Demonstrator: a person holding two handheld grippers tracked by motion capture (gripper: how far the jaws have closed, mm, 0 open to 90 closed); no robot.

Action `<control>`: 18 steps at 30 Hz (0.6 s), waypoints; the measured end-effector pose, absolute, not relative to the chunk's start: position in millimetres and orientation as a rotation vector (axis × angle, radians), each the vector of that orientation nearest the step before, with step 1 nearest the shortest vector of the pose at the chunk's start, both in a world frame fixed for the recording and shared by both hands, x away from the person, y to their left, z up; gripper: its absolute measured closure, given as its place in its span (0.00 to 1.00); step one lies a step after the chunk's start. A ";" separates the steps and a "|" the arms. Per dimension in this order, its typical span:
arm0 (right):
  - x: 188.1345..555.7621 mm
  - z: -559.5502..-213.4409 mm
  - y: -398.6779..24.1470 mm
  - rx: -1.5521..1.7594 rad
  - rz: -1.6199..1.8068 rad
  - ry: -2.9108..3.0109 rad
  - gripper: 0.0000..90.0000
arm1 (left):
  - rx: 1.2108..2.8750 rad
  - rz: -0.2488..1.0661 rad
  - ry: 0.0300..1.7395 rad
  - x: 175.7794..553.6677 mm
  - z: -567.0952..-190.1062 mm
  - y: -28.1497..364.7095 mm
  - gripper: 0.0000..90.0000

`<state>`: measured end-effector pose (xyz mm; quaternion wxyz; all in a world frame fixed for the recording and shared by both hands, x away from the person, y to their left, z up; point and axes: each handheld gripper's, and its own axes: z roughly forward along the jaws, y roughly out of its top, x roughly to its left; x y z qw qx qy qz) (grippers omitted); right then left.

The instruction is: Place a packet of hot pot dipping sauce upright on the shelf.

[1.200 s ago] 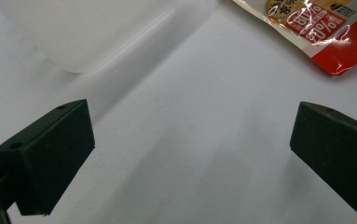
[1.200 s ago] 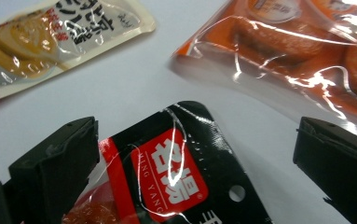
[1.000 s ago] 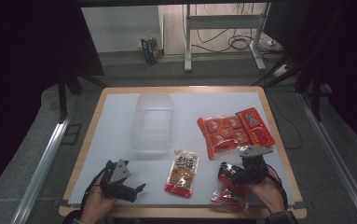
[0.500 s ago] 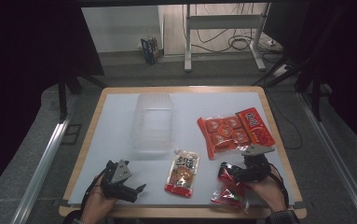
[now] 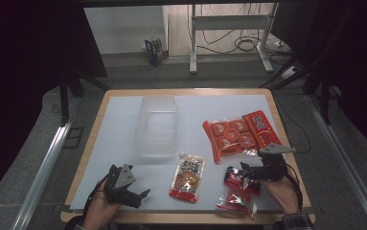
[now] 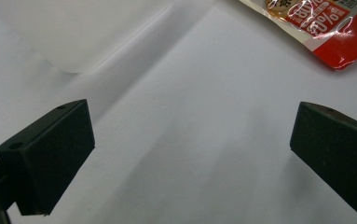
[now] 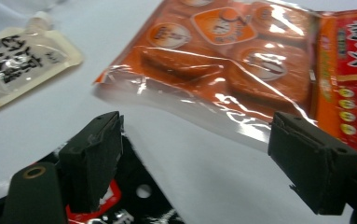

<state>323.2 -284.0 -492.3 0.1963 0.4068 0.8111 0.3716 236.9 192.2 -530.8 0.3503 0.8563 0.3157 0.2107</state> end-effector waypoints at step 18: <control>340.8 -500.4 -334.3 1.346 0.927 2.143 0.10 | 2.217 0.516 0.839 237.1 -530.0 191.5 0.00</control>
